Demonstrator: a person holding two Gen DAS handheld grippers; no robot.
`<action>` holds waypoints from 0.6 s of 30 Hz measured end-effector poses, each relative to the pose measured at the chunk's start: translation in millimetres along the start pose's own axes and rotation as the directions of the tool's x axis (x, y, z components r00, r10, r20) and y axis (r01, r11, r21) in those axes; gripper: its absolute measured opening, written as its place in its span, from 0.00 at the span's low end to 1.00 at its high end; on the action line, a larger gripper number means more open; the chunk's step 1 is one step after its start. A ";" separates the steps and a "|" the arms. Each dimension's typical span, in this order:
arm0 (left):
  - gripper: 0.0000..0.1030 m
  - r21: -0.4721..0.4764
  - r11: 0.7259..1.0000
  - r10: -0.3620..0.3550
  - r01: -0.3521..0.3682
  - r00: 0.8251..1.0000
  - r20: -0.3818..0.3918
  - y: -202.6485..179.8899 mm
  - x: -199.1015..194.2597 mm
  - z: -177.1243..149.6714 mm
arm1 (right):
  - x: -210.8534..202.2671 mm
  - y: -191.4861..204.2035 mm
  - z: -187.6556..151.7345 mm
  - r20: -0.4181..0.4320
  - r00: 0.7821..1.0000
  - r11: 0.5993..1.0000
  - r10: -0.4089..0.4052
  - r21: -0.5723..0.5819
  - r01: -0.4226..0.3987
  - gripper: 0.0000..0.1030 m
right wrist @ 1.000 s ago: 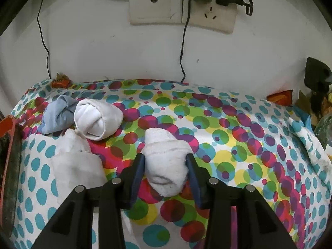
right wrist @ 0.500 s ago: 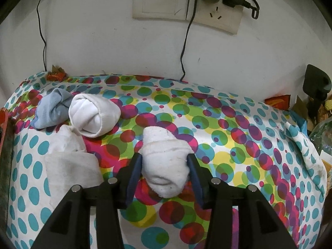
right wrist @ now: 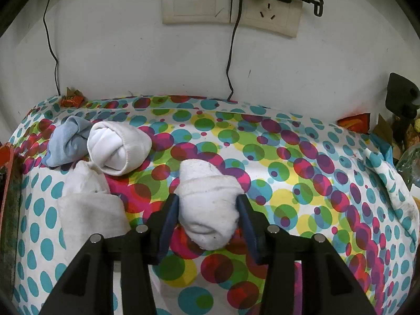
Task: Organize objects
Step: 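Move the right gripper to the white rolled sock and close on it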
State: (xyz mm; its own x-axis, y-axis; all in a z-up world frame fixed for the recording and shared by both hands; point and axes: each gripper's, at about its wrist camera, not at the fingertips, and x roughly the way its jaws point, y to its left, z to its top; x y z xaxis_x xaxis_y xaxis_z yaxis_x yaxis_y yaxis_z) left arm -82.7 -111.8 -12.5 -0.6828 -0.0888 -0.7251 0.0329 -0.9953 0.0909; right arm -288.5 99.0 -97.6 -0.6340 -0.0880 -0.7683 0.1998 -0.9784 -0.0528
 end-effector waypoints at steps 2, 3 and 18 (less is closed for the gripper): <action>0.98 0.009 1.000 -0.026 0.026 1.000 -0.009 -17.5 8.3 8.2 | -2.4 2.0 -2.5 0.001 1.000 1.000 -0.002 -0.025 0.002 0.38; 0.98 0.011 0.999 -0.038 0.039 0.999 -0.012 -24.7 12.4 11.3 | -4.3 2.4 -5.2 0.000 1.000 0.999 -0.002 -0.041 0.002 0.36; 0.98 0.001 0.991 -0.134 0.134 0.989 -0.058 -86.2 61.3 44.2 | -48.7 -33.1 -62.3 -0.010 0.999 0.997 0.048 -0.056 -0.049 0.32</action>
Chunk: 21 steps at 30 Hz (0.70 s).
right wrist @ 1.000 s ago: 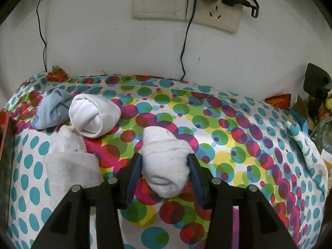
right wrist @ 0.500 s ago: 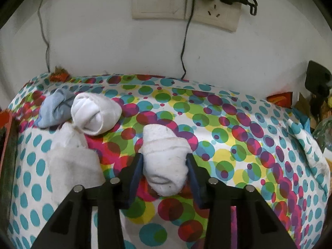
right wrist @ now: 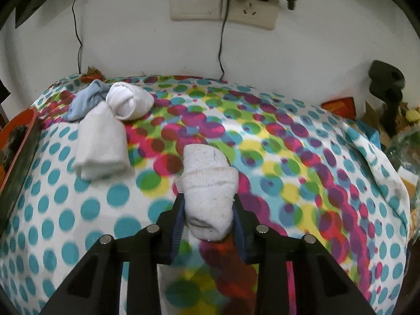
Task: Organize objects
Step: 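Move the right gripper to the white rolled sock and close on it, then grasp the long white sock with the left gripper while the right holds its sock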
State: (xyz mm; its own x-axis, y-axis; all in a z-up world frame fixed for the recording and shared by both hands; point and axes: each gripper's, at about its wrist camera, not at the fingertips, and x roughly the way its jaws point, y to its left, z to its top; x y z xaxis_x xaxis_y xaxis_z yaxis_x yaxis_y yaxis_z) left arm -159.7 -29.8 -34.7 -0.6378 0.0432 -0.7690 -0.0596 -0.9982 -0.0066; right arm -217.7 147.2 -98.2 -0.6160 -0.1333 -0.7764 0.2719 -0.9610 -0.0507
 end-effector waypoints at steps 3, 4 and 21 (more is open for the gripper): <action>0.98 0.004 1.000 -0.005 0.005 1.000 -0.009 -10.1 13.3 12.2 | -7.9 -4.7 -9.3 0.001 1.000 1.000 0.005 0.011 -0.005 0.32; 0.98 -0.004 1.000 -0.005 0.005 1.000 -0.018 -12.8 19.4 16.9 | -9.7 -6.3 -11.3 0.001 1.000 1.000 0.007 0.015 -0.007 0.32; 0.62 -0.119 0.993 0.006 -0.019 0.993 -0.114 -36.4 101.2 61.3 | -10.6 -8.5 -14.2 -0.003 1.000 1.000 0.011 0.030 -0.011 0.32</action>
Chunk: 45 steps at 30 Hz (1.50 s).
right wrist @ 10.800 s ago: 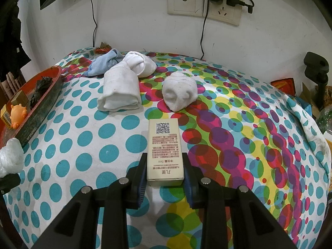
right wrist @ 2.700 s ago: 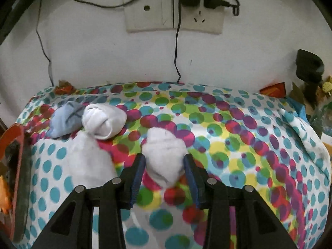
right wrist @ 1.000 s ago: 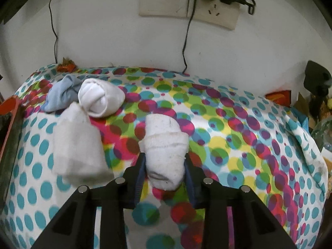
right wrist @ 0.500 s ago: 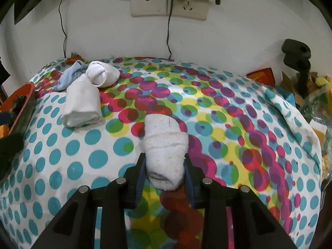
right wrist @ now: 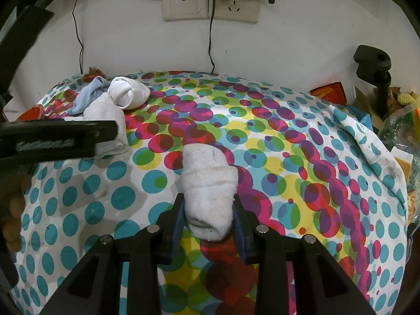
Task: Organize objects
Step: 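Grasp the long white sock with the left gripper while the right holds its sock, then carry the white sock in the left gripper over the red tray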
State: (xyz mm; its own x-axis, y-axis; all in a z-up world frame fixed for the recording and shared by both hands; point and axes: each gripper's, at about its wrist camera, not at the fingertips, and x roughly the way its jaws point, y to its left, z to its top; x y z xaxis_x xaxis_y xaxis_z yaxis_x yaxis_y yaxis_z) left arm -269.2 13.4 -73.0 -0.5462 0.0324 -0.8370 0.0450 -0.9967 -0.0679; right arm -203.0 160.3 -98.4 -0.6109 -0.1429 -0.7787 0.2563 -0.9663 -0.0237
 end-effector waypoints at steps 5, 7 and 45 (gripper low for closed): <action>0.35 0.012 0.999 -0.031 0.031 0.999 0.010 -7.8 -1.7 -5.2 | 0.2 0.5 0.1 0.000 1.000 1.000 0.000 0.002 0.000 0.32; 0.32 0.032 0.999 -0.024 0.023 0.999 0.022 -10.8 -4.4 -7.1 | 0.1 0.9 0.0 0.000 1.000 1.000 -0.002 -0.001 0.002 0.32; 0.29 0.169 0.985 -0.021 0.022 1.000 -0.006 15.3 -74.2 -87.3 | 0.8 0.8 0.2 0.000 1.000 1.000 -0.007 -0.003 0.007 0.33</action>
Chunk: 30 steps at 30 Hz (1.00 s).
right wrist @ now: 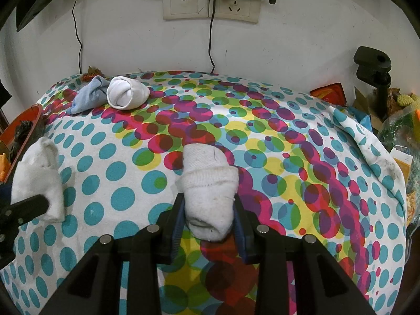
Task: Organize objects
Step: 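Carry the white sock in the left gripper over the red tray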
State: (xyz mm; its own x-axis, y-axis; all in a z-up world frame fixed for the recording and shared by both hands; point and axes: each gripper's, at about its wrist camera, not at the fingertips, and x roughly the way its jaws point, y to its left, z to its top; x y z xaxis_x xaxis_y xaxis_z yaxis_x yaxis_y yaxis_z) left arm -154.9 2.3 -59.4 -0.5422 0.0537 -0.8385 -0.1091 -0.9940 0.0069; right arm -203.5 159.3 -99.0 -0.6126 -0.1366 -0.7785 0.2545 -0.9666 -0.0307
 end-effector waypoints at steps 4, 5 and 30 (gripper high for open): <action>0.29 0.005 1.000 -0.002 0.002 1.000 -0.002 7.3 -9.4 -6.7 | -0.1 0.0 0.3 0.000 1.000 1.000 0.000 0.001 0.000 0.33; 0.29 0.004 1.000 -0.002 0.002 1.000 -0.002 9.4 -11.6 -8.2 | 0.0 -0.2 0.2 0.000 1.000 1.000 0.000 0.001 0.000 0.33; 0.29 -0.109 0.993 0.051 -0.046 0.998 0.047 92.4 -77.0 -15.7 | 0.0 0.9 -0.2 0.000 1.000 1.000 -0.002 0.002 0.002 0.34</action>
State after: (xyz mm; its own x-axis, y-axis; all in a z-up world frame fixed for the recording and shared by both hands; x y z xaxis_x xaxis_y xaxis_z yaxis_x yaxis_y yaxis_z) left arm -110.2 -95.2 -2.8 -0.5855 0.0073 -0.8107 0.0074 -0.9999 -0.0143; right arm -203.1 158.5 -99.1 -0.6131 -0.1349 -0.7784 0.2521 -0.9672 -0.0308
